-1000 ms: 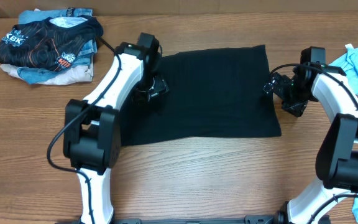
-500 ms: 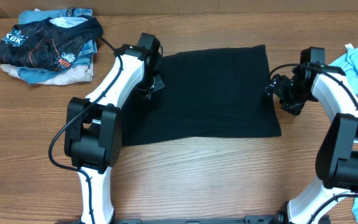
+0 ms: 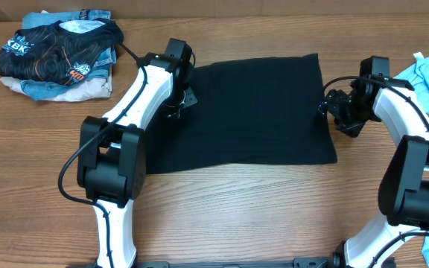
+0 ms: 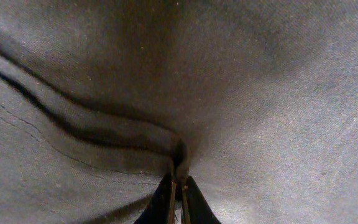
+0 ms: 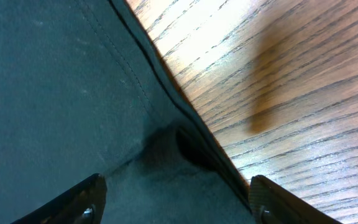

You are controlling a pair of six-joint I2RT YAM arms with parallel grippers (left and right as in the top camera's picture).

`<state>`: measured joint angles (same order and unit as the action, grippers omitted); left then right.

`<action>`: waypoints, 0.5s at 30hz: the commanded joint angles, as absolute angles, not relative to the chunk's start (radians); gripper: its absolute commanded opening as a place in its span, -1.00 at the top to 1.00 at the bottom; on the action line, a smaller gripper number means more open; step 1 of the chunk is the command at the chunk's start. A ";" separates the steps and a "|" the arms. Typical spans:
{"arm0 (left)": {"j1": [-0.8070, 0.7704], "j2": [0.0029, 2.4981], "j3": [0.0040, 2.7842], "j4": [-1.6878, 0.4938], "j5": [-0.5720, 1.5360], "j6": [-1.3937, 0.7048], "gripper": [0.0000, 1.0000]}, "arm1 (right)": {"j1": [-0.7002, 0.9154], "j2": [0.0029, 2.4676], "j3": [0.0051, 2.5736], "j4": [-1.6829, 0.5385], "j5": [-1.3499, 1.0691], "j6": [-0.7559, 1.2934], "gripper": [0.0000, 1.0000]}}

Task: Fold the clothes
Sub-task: 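Grasp the shirt's upper left and right edges with both grippers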

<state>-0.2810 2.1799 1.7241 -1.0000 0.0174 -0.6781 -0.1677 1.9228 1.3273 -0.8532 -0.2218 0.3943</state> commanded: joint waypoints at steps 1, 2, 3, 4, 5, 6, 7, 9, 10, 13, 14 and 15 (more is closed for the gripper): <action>-0.276 2.168 1.795 -1.012 -0.009 -0.653 0.92 | -0.163 1.927 1.328 -0.846 -0.230 0.393 -0.54; -0.276 2.164 1.809 -1.018 -0.009 -0.653 0.92 | -0.163 1.927 1.328 -0.846 -0.230 0.393 -0.54; -0.276 2.163 1.819 -1.021 -0.007 -0.650 0.92 | -0.163 1.927 1.328 -0.845 -0.230 0.393 -0.54; -0.276 2.163 1.831 -1.024 -0.007 -0.650 0.92 | -0.163 1.927 1.328 -0.844 -0.230 0.393 -0.54; -0.276 2.163 1.834 -1.023 -0.007 -0.650 0.90 | -0.163 1.927 1.328 -0.843 -0.230 0.393 -0.54; -0.276 2.163 1.834 -1.021 -0.008 -0.650 0.82 | -0.163 1.927 1.328 -0.842 -0.230 0.393 -0.54; -0.276 2.164 1.834 -1.020 -0.008 -0.650 0.78 | -0.163 1.927 1.328 -0.842 -0.231 0.393 -0.54; -0.275 2.168 1.834 -1.019 -0.015 -0.650 0.75 | -0.163 1.927 1.328 -0.842 -0.230 0.396 -0.54; -0.276 2.171 1.834 -1.019 -0.025 -0.650 0.68 | -0.162 1.928 1.328 -0.842 -0.230 0.396 -0.54; -0.276 2.171 1.831 -1.018 -0.036 -0.628 -0.26 | -0.155 1.928 1.328 -0.842 -0.230 0.396 -0.54; -0.276 2.171 1.831 -1.017 -0.037 -0.618 -0.41 | -0.151 1.928 1.328 -0.841 -0.230 0.396 -0.54; -0.276 2.171 1.831 -1.018 -0.036 -0.607 -0.65 | -0.145 1.928 1.328 -0.841 -0.230 0.396 -0.54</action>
<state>-0.2810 2.1799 1.8099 -1.0199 -0.0113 -0.6506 -0.1635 1.9228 1.3273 -0.8482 -0.2214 0.3927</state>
